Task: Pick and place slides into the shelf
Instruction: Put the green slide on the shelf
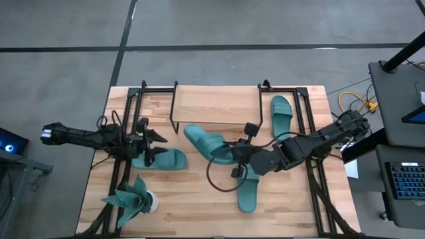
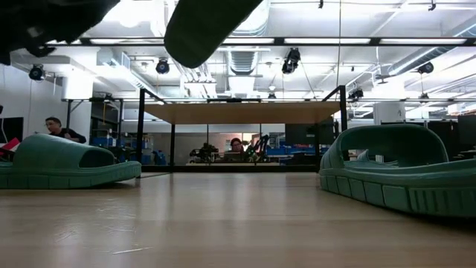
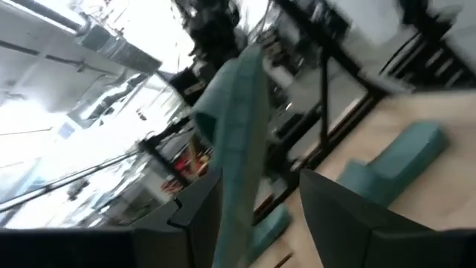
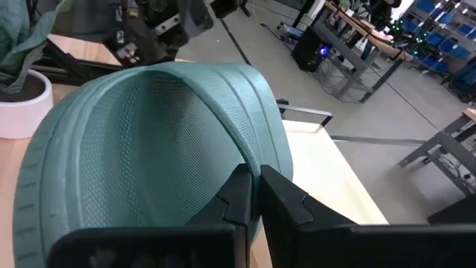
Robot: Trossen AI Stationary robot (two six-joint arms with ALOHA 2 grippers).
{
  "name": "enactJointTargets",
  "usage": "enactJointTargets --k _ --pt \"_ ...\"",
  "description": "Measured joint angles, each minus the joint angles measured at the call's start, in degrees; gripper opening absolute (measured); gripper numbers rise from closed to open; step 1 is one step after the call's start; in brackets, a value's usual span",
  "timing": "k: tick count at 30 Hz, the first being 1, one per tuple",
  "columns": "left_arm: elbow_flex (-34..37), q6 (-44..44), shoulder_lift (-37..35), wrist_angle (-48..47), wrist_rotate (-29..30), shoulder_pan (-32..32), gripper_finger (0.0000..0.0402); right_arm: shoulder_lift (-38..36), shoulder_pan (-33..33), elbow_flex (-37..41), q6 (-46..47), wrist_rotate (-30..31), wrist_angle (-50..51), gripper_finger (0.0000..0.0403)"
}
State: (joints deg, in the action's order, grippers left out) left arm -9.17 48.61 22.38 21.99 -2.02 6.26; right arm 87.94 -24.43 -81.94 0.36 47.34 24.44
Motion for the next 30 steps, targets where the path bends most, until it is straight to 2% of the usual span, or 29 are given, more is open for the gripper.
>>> enactJointTargets --k 5,12,16,22,25,30 --pt "-6.1 2.1 7.6 -0.2 4.1 0.0 0.0164 0.0 0.0 0.0 -0.5 -0.3 -0.8 0.0012" --pt "-18.3 1.6 20.8 -15.2 6.2 0.0 0.0164 -0.1 0.0 0.0 -0.9 -1.3 -0.8 0.0012" --pt "-21.9 1.7 26.0 -15.2 10.6 -0.1 0.0164 -0.1 0.0 0.0 -1.1 -1.2 -0.5 0.0012" --pt "-23.1 2.9 28.9 -15.1 14.6 -0.3 0.0164 -0.2 0.0 0.0 -0.6 -1.2 1.4 0.0012" --pt "-23.1 3.0 28.7 -15.0 15.3 -0.4 0.0164 -0.2 0.0 0.0 -0.5 -0.8 1.5 0.0012" --pt "-23.1 3.4 26.7 -14.9 20.5 -0.5 0.0164 -0.3 0.0 0.0 -0.5 -0.8 1.6 0.0012"
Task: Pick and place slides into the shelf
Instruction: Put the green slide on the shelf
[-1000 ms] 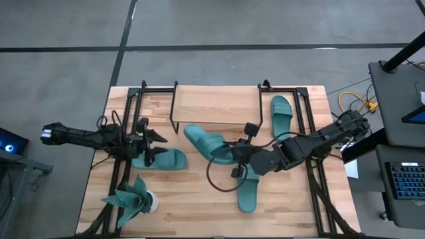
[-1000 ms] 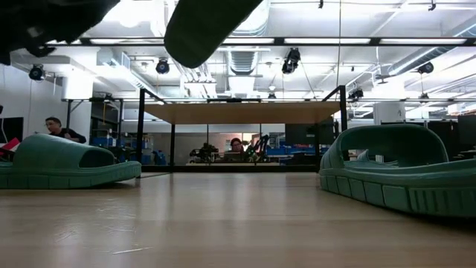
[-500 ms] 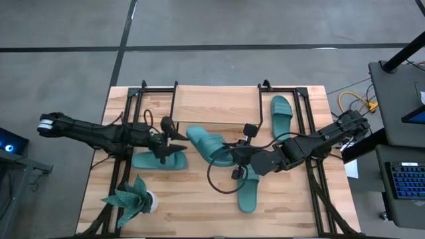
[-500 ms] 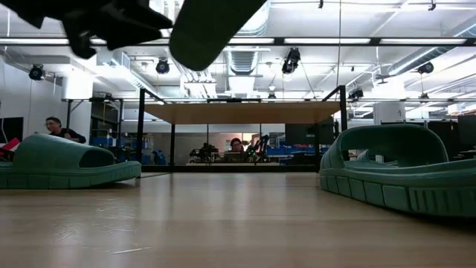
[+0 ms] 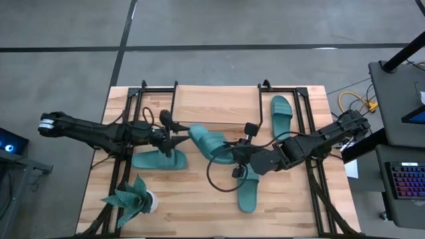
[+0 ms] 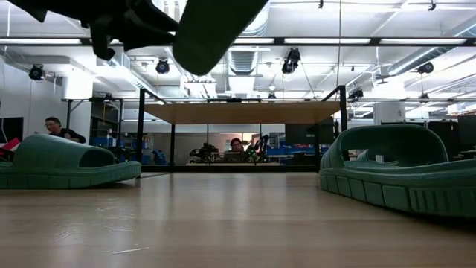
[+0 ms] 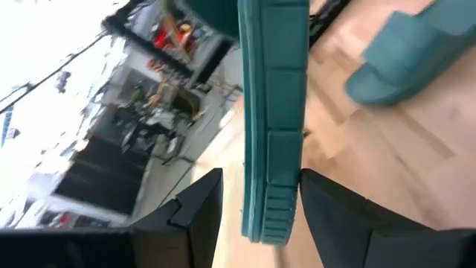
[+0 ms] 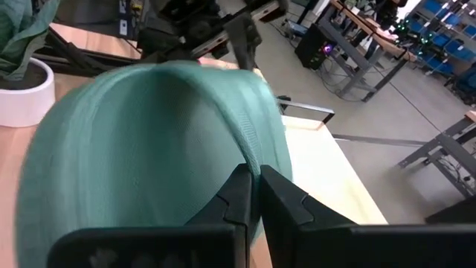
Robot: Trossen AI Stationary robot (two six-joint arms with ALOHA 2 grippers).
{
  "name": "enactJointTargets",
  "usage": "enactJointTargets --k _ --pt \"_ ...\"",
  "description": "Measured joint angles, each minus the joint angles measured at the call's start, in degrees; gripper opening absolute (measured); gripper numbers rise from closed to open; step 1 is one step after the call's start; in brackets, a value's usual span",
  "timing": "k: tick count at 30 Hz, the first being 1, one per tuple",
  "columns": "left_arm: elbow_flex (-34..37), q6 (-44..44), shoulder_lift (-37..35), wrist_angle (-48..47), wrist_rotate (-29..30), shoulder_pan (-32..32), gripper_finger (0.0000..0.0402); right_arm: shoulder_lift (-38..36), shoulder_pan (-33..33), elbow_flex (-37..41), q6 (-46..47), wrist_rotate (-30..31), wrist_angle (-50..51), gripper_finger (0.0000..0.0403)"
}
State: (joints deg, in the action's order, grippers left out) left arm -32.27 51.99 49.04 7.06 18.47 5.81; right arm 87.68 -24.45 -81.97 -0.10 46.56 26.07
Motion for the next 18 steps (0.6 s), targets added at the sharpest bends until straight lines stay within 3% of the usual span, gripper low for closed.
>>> enactJointTargets --k 18 --pt "0.0 -0.1 4.5 4.0 -1.6 -0.2 0.0164 -0.4 0.1 0.0 -3.0 -0.1 -1.5 0.0012"
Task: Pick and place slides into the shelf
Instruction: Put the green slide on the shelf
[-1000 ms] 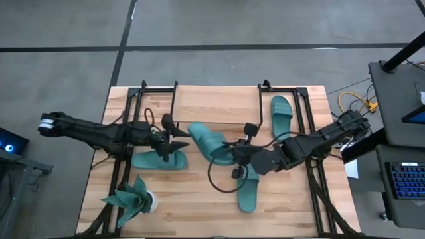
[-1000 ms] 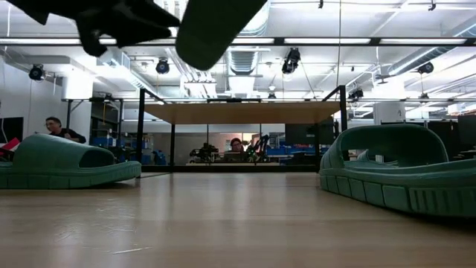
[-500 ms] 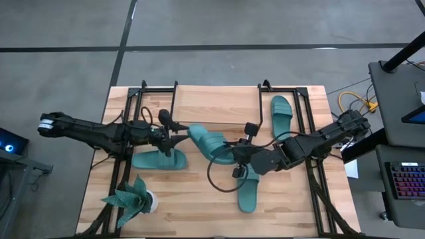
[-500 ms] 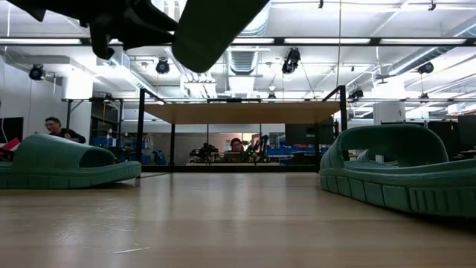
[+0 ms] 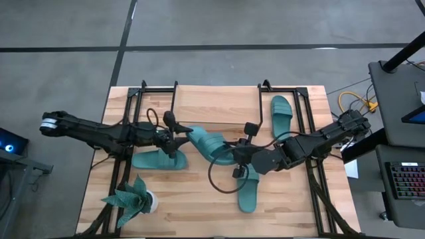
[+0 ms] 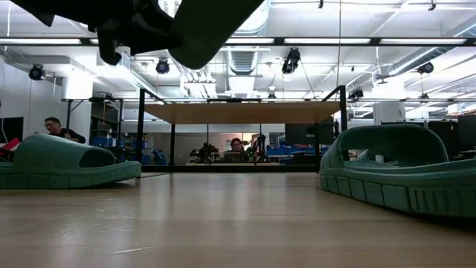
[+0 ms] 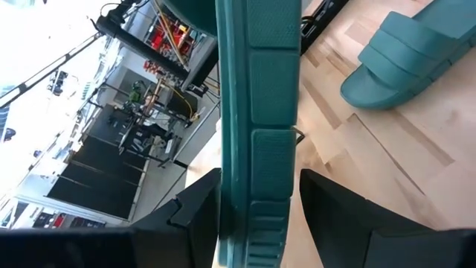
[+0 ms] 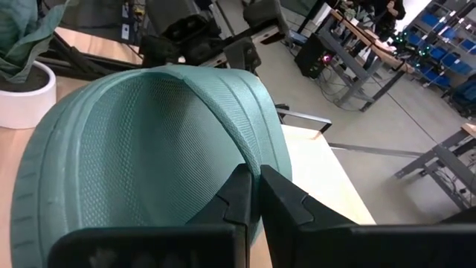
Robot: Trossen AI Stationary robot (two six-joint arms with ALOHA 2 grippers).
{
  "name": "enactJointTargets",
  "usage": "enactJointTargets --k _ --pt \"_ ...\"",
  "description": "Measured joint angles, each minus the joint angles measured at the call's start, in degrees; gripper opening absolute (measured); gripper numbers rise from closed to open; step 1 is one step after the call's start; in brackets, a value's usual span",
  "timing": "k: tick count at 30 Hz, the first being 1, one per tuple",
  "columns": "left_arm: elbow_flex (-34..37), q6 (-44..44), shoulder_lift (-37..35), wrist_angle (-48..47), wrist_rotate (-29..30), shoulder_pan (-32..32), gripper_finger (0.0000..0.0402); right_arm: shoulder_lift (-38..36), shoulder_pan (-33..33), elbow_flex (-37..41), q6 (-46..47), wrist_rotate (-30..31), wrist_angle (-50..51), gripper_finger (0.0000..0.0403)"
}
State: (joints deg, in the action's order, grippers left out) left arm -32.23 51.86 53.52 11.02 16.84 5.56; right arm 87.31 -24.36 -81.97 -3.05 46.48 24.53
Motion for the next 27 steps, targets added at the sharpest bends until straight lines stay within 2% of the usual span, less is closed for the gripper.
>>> enactJointTargets --k 7,9,14,19,24,27 --pt "-0.4 1.0 1.1 0.5 0.0 -0.4 0.0157 0.0 0.0 0.0 0.0 0.0 0.0 0.0012" --pt "-0.6 1.0 1.2 0.5 0.0 -0.5 0.0136 0.0 0.0 0.0 0.0 0.0 0.0 0.0012" --pt "-0.8 1.3 1.2 0.3 -0.3 -1.4 0.0056 0.0 0.0 0.0 -0.3 0.0 -0.1 0.0012" --pt "-0.8 1.3 1.1 0.5 0.2 -2.4 0.0056 0.0 0.0 0.0 -1.2 0.1 -0.1 0.0013" --pt "-0.9 0.1 1.5 2.4 7.8 -2.5 0.0056 0.0 0.1 0.0 -4.2 1.4 0.0 0.0027" --pt "-0.9 -1.3 0.8 1.9 13.9 -2.6 0.0056 -0.3 -0.1 0.0 -5.2 6.7 0.4 0.0043"
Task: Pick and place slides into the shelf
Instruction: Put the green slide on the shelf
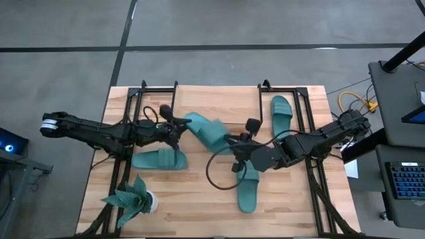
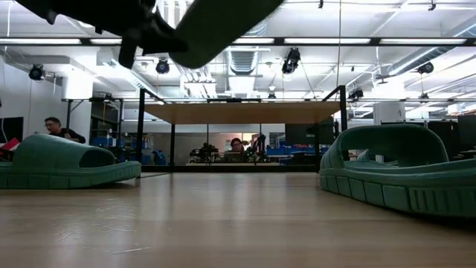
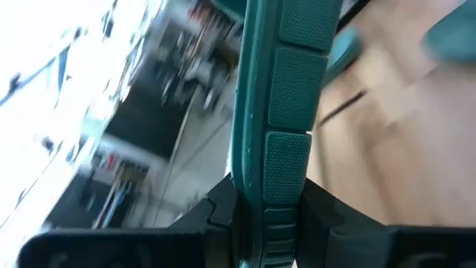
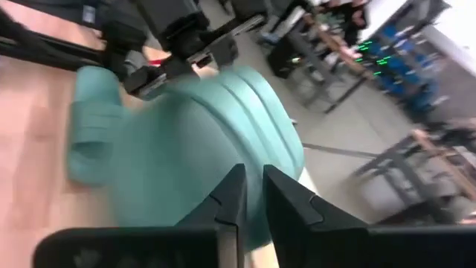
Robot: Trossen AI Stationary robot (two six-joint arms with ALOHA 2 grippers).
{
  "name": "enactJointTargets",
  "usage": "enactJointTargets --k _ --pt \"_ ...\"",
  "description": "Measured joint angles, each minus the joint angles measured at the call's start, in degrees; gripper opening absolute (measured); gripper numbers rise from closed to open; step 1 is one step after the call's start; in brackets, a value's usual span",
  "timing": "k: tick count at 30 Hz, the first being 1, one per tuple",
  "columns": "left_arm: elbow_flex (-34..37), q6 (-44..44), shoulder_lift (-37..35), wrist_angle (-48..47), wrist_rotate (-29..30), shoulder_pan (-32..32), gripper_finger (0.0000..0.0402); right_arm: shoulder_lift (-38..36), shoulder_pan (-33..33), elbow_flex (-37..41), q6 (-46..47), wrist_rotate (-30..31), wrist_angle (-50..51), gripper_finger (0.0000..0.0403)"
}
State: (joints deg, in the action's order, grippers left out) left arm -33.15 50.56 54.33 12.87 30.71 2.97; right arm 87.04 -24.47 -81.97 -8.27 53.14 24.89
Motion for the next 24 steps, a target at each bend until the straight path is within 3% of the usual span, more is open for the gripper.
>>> enactJointTargets --k 6,12,16,24 --pt "0.0 -2.0 -0.8 0.6 1.6 -0.1 0.0056 -0.5 -0.3 -0.1 -4.5 9.4 -0.1 0.0078" --pt "0.0 -2.6 -0.5 1.4 12.2 0.0 0.0055 -0.8 -1.1 -0.1 -7.8 15.0 0.2 0.0109" --pt "0.0 -3.7 -0.5 1.7 15.6 0.0 0.0055 -0.8 -2.4 -0.1 -11.3 19.8 0.2 0.0124" --pt "-0.2 -3.8 -0.1 1.7 16.3 0.0 0.0055 -0.3 -3.8 0.0 -17.8 19.9 0.4 0.0162"
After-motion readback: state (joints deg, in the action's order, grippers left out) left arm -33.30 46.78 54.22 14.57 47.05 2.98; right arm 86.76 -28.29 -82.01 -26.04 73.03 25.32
